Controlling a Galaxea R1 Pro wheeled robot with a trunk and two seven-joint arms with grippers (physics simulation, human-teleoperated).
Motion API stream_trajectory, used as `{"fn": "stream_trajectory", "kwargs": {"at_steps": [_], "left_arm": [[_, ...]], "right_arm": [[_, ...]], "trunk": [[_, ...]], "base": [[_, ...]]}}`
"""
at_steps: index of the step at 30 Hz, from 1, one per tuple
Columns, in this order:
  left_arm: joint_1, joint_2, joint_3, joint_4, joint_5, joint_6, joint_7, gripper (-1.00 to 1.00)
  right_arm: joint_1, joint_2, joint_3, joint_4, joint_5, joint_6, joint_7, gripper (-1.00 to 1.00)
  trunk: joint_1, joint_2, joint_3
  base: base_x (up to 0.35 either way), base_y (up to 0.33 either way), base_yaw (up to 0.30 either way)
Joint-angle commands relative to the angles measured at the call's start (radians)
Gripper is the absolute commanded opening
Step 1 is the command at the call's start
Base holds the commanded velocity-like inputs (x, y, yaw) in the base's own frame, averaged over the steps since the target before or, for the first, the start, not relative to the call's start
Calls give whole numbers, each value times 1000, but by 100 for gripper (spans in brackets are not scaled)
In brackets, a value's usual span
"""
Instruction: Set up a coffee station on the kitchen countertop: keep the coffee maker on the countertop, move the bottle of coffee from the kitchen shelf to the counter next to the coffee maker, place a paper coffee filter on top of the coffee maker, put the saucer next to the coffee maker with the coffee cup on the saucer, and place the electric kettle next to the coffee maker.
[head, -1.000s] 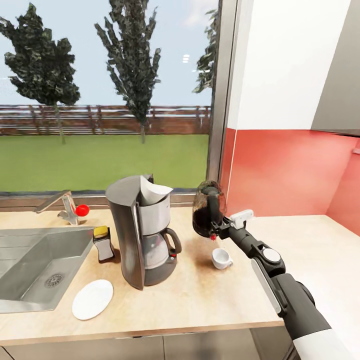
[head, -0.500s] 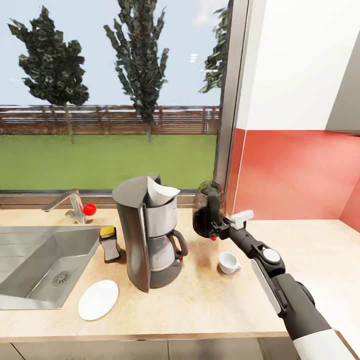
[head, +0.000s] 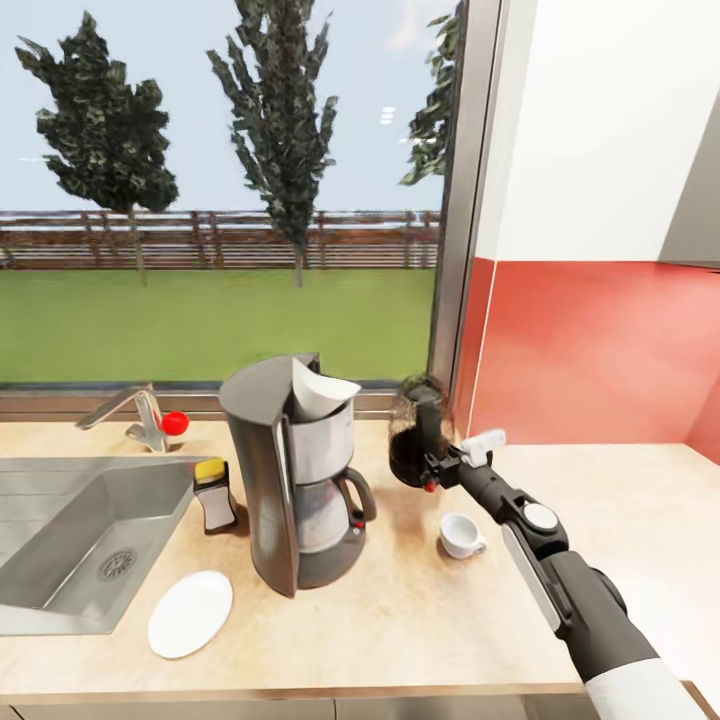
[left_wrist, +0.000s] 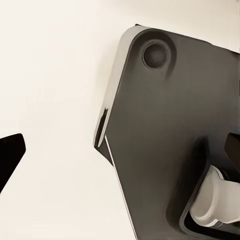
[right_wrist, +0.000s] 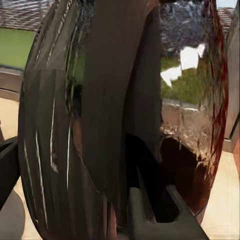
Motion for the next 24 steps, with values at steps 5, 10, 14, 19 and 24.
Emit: {"fn": "stream_trajectory", "kwargs": {"at_steps": [5,10,14,19,24], "left_arm": [[0,0,-5,2,10,-5,-7,100],[0,0,-5,2,10,-5,-7,100],[0,0,-5,2,10,-5,-7,100],[0,-4,-5,2,10,-5,-7,100],[0,-4,-5,2,10,-5,-7,100]], "right_arm": [[-1,1,2,37,-16,4,-1,-100],[-1,2,3,44,-14,-28,-1,-100],[-1,2,4,98,-16,-90,-1,-100],[-1,10,5,145,-17,-140,0,-100],[-1,19,6,183,-17,-165,0,-100]], "trunk": [[1,-2,-2],[1,-2,-2],[1,-2,-2],[1,-2,-2],[1,-2,-2]], "base": [[106,0,0],[4,0,0],[0,0,0],[0,0,0],[0,0,0]]}}
